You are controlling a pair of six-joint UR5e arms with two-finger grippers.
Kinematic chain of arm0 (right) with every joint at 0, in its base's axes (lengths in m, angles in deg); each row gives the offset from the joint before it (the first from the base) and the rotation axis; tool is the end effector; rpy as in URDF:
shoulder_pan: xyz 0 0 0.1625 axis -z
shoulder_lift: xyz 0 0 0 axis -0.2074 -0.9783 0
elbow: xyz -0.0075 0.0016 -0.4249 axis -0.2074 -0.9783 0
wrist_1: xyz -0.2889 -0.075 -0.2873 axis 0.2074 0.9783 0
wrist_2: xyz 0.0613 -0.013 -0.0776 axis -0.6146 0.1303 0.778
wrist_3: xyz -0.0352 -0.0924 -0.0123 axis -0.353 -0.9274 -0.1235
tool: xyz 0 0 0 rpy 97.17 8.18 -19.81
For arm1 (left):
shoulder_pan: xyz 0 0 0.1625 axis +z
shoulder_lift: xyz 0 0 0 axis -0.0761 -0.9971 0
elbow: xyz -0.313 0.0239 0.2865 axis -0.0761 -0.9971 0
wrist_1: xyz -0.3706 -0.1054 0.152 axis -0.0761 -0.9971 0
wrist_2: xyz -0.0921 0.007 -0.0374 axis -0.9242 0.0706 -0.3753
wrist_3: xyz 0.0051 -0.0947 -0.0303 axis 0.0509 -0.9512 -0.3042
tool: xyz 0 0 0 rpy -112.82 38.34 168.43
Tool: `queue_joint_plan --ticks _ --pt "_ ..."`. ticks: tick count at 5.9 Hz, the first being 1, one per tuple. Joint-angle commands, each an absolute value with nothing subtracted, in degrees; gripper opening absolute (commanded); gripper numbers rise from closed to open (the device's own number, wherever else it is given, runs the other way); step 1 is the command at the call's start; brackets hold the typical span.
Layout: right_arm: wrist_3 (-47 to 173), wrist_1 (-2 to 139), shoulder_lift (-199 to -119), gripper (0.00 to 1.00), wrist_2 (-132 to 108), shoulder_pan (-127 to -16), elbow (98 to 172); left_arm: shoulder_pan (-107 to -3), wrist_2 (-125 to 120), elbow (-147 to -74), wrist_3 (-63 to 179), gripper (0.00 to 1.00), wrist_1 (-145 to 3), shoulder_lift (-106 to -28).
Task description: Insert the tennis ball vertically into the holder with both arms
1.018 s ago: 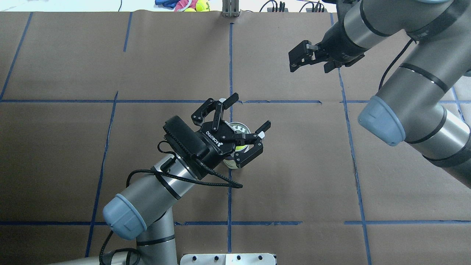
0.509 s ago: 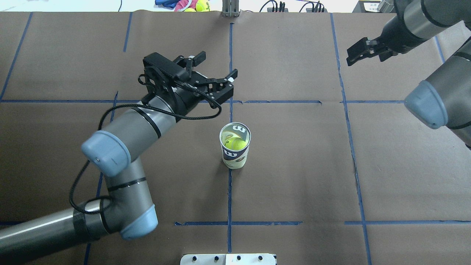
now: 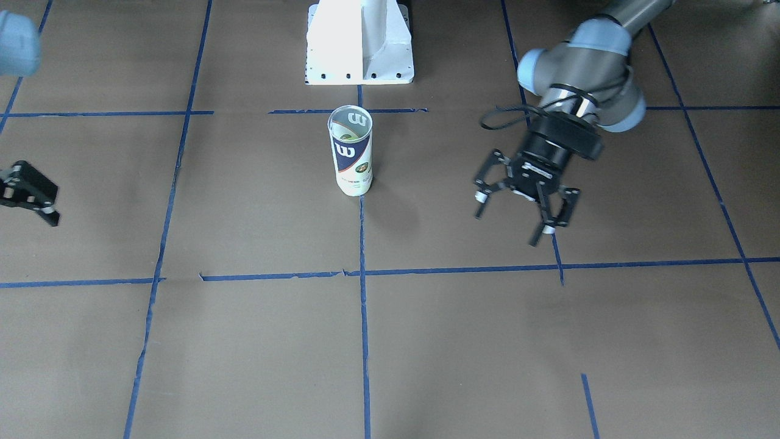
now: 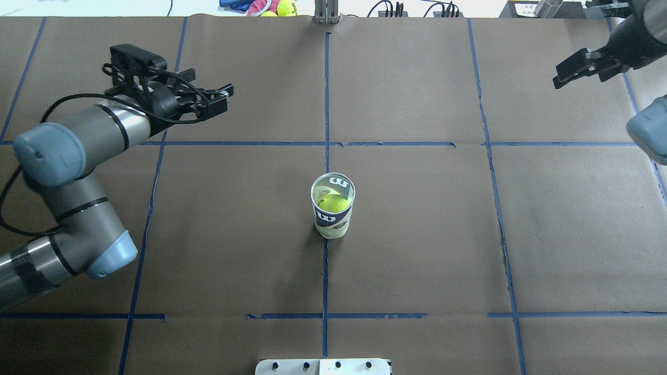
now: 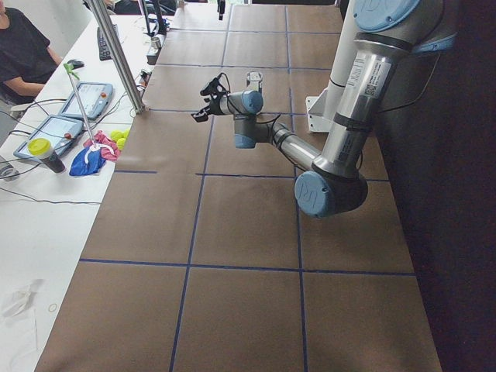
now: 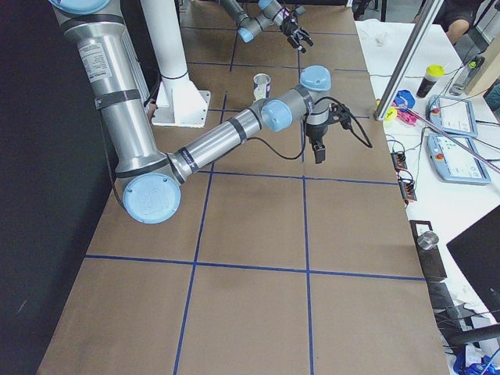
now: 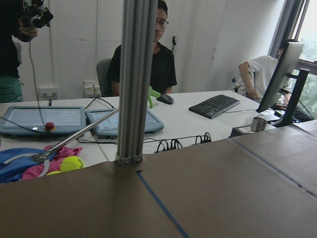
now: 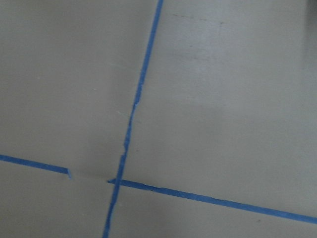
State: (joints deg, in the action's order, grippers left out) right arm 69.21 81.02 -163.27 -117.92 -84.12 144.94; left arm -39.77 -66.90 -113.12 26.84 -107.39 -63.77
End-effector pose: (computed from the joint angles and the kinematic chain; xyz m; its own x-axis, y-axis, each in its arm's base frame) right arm -0.1121 -0.5771 0.4008 0.6945 -0.1755 0.6977 -0.0003 0.9697 0.2442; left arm 0.3326 -0.5179 0.3533 0.5885 0.3994 -0.7030 0.4648 0.5444 0.6983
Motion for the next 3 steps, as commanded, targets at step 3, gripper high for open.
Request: queue_joint_plan --ticks 3 --pt "58.83 80.95 -165.24 1.00 -121.02 -95.11 134.08 -62.65 -102.87 -110.54 39.23 1.00 -87.52 -55.39"
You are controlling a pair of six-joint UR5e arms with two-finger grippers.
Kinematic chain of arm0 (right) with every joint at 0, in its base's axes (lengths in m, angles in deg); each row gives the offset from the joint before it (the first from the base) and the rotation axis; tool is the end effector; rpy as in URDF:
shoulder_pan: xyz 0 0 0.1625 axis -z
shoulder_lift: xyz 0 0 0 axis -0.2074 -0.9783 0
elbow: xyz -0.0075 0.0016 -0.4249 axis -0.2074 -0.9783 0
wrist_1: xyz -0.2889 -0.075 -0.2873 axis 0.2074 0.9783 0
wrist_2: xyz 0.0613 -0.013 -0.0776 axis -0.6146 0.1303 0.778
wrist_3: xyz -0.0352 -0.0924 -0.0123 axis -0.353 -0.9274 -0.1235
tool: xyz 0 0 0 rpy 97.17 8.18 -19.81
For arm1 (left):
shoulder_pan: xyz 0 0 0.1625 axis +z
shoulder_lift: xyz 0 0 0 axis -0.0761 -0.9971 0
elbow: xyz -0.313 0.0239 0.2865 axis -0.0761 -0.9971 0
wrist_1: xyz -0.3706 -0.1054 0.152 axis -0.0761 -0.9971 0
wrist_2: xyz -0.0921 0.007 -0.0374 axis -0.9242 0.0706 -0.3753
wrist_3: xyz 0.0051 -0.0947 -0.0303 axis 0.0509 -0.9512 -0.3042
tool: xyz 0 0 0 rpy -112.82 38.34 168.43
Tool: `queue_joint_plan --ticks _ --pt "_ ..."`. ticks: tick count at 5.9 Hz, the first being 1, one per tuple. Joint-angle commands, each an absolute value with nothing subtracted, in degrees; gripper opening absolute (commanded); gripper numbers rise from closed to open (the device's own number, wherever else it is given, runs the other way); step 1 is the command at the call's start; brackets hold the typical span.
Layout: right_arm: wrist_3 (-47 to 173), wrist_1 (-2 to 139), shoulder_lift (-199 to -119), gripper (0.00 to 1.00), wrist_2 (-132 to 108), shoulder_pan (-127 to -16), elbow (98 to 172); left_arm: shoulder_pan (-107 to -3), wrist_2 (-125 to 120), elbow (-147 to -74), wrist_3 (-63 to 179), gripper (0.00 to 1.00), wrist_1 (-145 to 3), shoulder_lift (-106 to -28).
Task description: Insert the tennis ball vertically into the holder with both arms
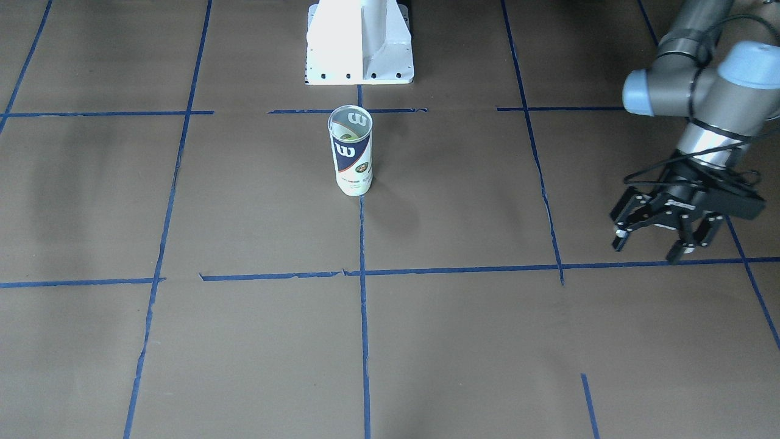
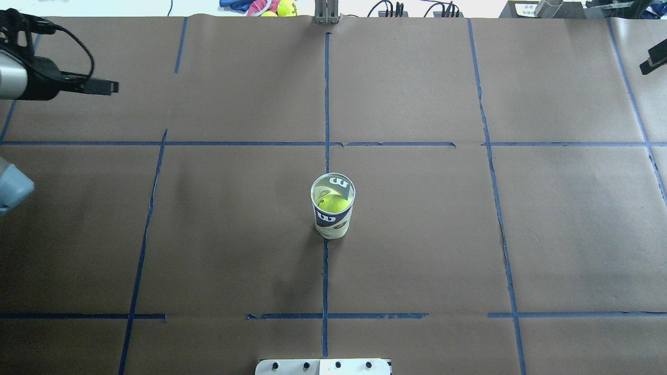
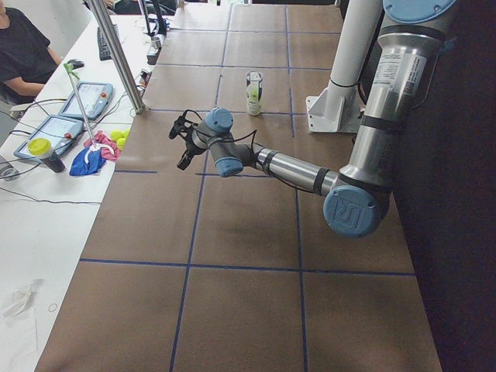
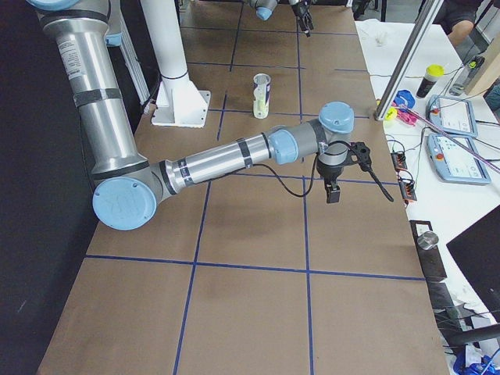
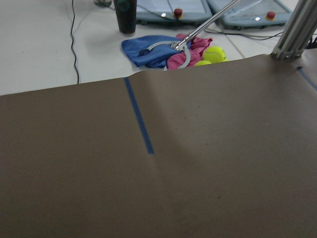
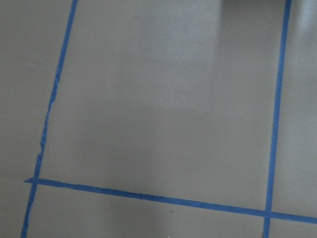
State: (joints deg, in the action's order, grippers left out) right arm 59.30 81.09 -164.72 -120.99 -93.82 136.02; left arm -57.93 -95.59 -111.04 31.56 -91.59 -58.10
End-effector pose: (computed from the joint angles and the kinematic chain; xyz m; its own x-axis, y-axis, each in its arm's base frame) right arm -0.0189 -0.5985 0.4875 0.7129 -0.1100 0.6926 -0.0232 0.9834 0.1800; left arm 0.1932 -0.5650 0.4611 0.6398 0.2557 -0.7248 0.2361 0.8320 0.5020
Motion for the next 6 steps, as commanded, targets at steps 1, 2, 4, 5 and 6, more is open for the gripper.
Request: queue_joint_plan --ticks 1,2,4,5,6 --pt "58.74 80.69 -166.12 1.00 -121.37 -96.51 132.33 -67.83 -106.57 -110.62 47.78 1.00 -80.17 -53.53" --pt "58.83 80.78 -167.09 1.00 -121.55 -97.04 132.22 -71.10 -108.44 -110.63 56.92 1.00 -69.31 -53.86" --pt "58.74 81.13 -168.67 1.00 -121.64 -97.05 132.13 -76.99 -114.56 -111.59 59.56 1.00 -54.40 -54.03" --pt "58.74 81.30 -169.02 1.00 -121.81 -97.05 131.78 -77.72 -116.00 -111.68 59.56 1.00 -53.13 -53.60" --pt "56.48 81.30 -169.29 1.00 -121.81 -97.14 131.09 -81.47 -119.58 -111.77 59.56 1.00 -46.50 -53.60"
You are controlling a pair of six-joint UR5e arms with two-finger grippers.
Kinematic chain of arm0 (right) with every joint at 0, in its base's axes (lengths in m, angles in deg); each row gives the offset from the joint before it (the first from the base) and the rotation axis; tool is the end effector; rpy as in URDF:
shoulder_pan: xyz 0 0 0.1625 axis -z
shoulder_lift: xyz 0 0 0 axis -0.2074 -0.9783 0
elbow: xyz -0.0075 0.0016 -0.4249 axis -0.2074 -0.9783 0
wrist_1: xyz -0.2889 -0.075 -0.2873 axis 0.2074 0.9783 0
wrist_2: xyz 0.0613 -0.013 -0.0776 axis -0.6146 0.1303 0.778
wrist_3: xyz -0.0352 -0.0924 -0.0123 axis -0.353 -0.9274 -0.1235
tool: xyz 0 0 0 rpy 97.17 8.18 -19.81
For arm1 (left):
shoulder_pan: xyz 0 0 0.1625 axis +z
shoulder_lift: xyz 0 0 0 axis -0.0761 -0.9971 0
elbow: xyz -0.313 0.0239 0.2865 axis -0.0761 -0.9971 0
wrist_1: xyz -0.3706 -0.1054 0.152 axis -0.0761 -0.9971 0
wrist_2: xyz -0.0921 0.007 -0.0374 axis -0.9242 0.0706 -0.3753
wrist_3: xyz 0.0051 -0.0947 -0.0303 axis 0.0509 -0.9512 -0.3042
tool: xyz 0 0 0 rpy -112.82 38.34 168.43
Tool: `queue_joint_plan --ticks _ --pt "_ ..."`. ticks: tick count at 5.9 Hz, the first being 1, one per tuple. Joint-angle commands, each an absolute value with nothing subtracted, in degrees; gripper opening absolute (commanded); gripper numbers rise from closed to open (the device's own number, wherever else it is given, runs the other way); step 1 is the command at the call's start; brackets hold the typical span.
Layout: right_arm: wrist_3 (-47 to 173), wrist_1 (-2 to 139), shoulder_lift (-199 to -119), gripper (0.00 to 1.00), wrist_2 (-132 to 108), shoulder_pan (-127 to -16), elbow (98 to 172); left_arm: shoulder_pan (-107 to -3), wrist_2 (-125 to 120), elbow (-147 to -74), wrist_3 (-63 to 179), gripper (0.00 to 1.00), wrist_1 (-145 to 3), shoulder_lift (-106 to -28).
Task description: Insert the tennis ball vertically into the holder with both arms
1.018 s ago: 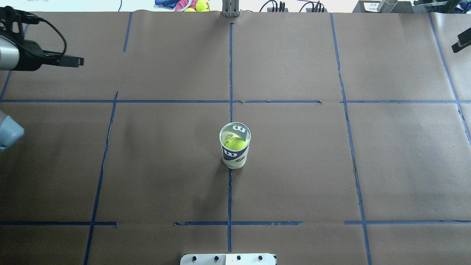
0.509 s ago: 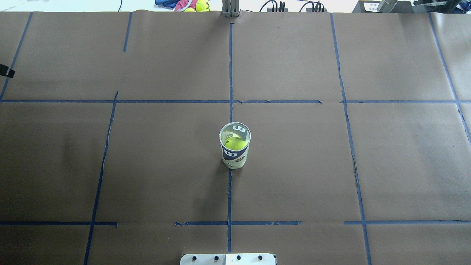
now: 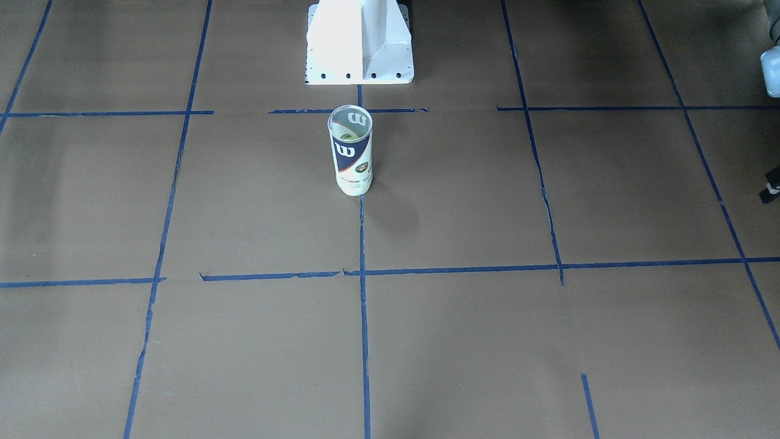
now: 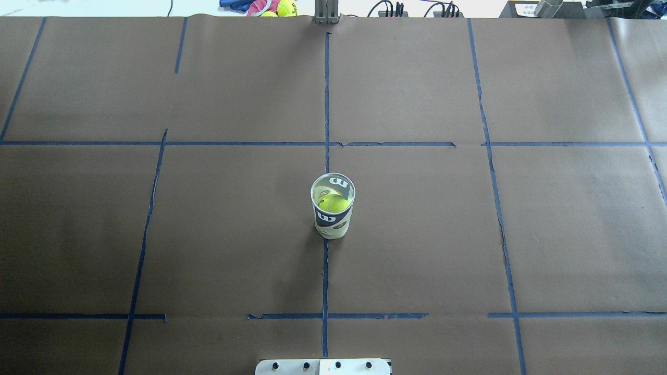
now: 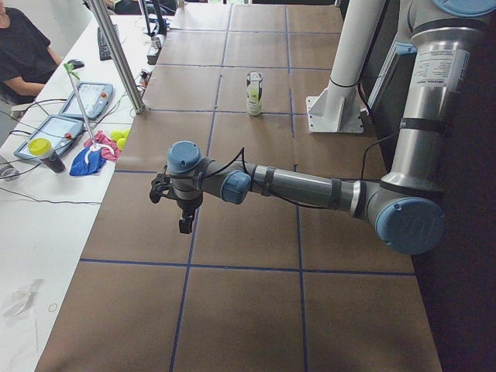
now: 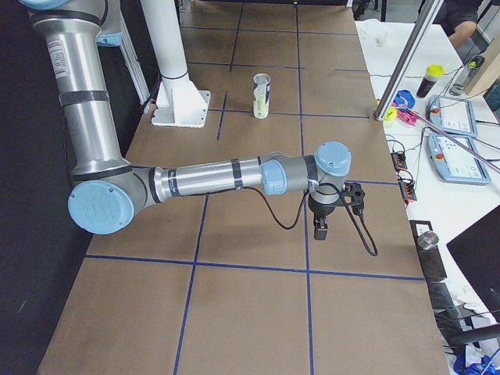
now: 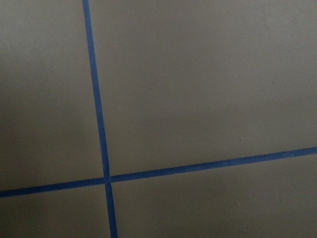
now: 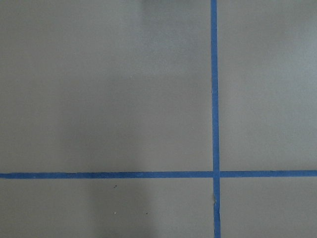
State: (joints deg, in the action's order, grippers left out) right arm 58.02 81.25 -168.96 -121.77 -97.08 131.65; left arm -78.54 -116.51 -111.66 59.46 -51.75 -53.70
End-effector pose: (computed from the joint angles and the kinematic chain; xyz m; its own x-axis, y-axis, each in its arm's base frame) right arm 0.0162 -0.5750 0.5680 0.7194 0.0128 0.6945 -0.0596 0.9973 0.0434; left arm 0.0060 -0.5510 0.5707 0.6800 0.0465 -0.7317 0.0359 0.9947 0.0965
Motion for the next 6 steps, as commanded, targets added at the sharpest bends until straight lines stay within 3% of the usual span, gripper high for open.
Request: queue_joint_plan --ticks 1,3,6 --pt "51.76 83.13 -169.03 1.00 -121.81 -97.40 129.69 -82.46 -119.97 -112.64 59.56 1.00 -44.78 -53.33" --pt "43.84 89.45 -168.59 1.00 -121.81 -98.80 129.50 -84.40 -119.10 -116.76 67.91 1.00 -33.73 -53.42" --pt "43.10 89.30 -173.22 1.00 -121.99 -98.98 131.85 -83.80 -117.51 -117.04 70.11 1.00 -31.23 -49.99"
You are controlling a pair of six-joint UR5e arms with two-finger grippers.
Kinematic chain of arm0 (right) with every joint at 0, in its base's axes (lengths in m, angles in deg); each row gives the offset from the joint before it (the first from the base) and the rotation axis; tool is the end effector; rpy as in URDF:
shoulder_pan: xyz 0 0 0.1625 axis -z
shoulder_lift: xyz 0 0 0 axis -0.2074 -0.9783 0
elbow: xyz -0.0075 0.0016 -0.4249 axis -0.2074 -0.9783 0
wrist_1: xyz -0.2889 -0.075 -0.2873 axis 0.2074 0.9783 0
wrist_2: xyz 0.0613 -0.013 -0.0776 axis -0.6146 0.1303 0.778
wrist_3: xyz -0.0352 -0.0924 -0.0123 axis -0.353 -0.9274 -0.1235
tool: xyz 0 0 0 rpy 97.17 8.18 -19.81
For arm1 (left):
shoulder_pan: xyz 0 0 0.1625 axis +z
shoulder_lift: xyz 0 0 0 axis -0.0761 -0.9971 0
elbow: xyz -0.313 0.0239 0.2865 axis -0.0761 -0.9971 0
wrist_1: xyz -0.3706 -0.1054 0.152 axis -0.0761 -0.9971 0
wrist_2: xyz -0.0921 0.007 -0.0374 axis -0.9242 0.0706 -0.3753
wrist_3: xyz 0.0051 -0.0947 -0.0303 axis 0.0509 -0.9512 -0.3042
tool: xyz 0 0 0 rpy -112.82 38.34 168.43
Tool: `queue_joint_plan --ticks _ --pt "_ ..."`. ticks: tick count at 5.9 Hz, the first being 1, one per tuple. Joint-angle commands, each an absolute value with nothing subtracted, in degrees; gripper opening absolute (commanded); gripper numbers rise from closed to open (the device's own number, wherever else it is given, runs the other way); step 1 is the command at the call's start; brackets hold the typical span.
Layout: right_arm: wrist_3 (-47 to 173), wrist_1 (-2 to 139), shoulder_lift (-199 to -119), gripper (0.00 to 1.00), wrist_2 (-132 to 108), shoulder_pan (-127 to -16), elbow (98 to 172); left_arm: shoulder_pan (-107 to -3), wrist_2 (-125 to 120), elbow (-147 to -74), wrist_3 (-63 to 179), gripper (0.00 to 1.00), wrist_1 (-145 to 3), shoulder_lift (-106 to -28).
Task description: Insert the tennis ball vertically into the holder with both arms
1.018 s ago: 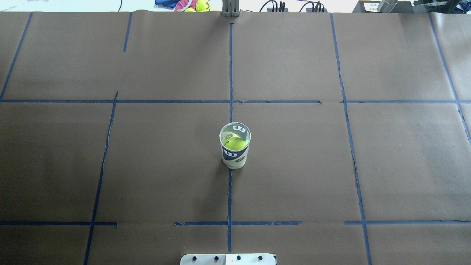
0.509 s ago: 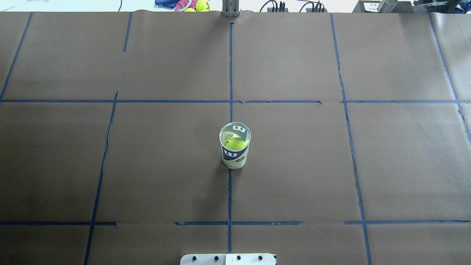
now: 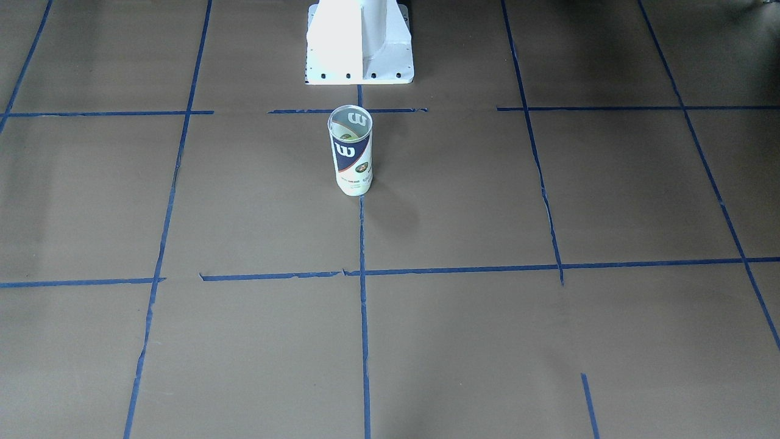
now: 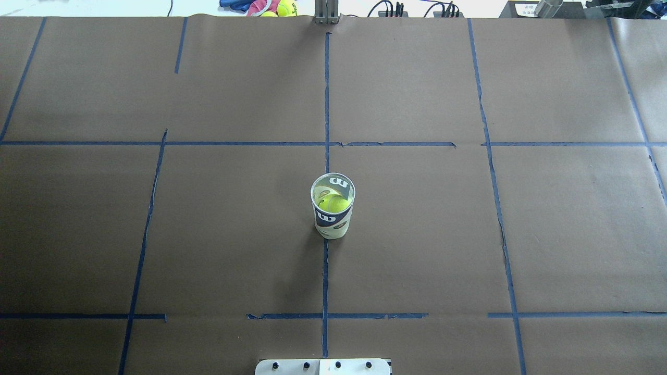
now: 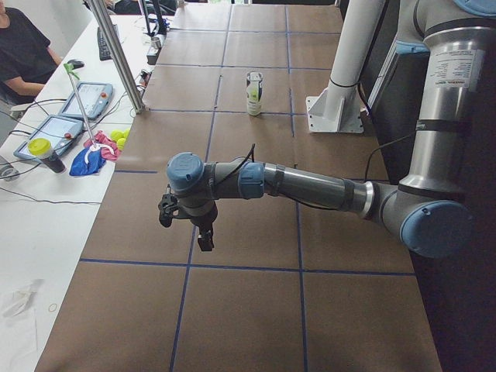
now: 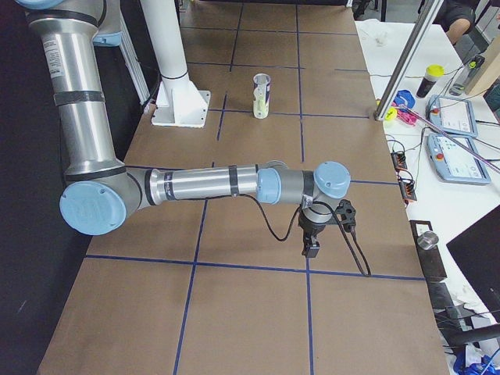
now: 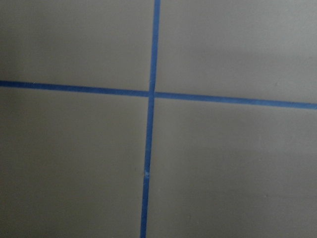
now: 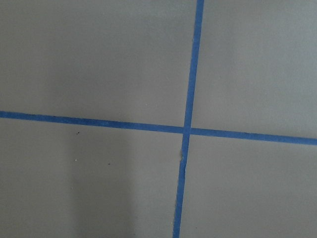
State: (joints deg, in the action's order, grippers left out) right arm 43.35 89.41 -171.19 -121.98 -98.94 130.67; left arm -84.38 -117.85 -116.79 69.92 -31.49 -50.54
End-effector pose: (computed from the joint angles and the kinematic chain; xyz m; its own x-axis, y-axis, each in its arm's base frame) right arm 0.0360 -0.5483 0.6129 0.7230 -0.0832 0.6858 0.0942 0.9953 0.0215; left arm -0.0494 -0.5046 0.5913 0.6829 -0.0723 -0.7270 0.0097 0.9959 -0.0899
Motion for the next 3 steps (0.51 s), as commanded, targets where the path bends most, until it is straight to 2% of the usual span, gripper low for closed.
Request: queue_joint_plan --ticks 1,3 --pt "43.10 89.30 -175.60 1.00 -122.08 -98.98 134.13 -83.09 -117.34 -116.43 70.02 1.00 -31.67 -49.99" --pt "43.27 89.74 -176.32 1.00 -122.52 -98.90 136.18 -81.77 -117.33 -116.16 69.67 1.00 -31.85 -49.21"
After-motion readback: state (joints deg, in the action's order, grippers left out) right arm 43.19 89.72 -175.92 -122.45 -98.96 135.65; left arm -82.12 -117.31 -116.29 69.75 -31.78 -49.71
